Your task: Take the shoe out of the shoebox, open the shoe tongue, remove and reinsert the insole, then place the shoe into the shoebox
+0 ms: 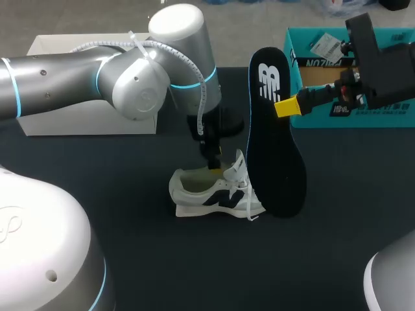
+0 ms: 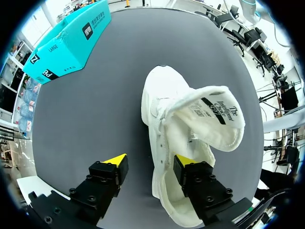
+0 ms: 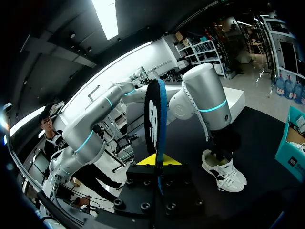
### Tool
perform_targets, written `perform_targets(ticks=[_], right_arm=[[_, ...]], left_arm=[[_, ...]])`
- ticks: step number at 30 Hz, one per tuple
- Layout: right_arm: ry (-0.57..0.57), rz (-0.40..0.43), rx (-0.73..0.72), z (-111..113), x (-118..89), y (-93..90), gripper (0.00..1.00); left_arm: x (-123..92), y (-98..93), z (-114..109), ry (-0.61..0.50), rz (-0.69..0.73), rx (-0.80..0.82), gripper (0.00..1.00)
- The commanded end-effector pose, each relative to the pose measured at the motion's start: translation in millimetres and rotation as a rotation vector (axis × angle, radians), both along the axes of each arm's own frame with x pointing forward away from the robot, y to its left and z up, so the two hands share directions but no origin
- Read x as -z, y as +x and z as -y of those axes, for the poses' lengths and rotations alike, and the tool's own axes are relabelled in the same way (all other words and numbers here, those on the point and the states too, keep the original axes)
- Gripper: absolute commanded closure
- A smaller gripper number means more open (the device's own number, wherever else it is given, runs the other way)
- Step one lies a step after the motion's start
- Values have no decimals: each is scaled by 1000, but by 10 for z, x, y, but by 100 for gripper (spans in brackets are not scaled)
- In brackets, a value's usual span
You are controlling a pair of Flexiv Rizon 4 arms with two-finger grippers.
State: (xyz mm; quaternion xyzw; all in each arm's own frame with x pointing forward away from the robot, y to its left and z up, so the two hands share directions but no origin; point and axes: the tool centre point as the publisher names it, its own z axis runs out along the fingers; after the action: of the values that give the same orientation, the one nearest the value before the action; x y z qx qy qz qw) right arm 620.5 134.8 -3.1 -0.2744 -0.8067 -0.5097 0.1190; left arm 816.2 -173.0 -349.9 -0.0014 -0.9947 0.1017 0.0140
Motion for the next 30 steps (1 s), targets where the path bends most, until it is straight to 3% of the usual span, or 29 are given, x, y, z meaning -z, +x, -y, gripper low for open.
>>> perform_targets(ticks=[1,10,16,19,21,30], right_arm=[[-4,-3,-2,-35,-2,33,100],[-4,-3,-2,-35,-2,33,100],[-4,-3,-2,-35,-2,33,100],[-4,-3,-2,-35,-2,33,100],[-4,-3,-2,-35,-2,33,100],[-4,-3,-2,-35,-2,33,100]], left_arm=[[118,31,52,3,-3,-8,40],[220,-4,62,8,-23,-13,41],[225,-47,109,0,-25,-5,54],[239,-81,133,-1,-29,-1,92],[258,-108,139,-2,-32,0,100],[258,-214,89,12,-41,-27,100]])
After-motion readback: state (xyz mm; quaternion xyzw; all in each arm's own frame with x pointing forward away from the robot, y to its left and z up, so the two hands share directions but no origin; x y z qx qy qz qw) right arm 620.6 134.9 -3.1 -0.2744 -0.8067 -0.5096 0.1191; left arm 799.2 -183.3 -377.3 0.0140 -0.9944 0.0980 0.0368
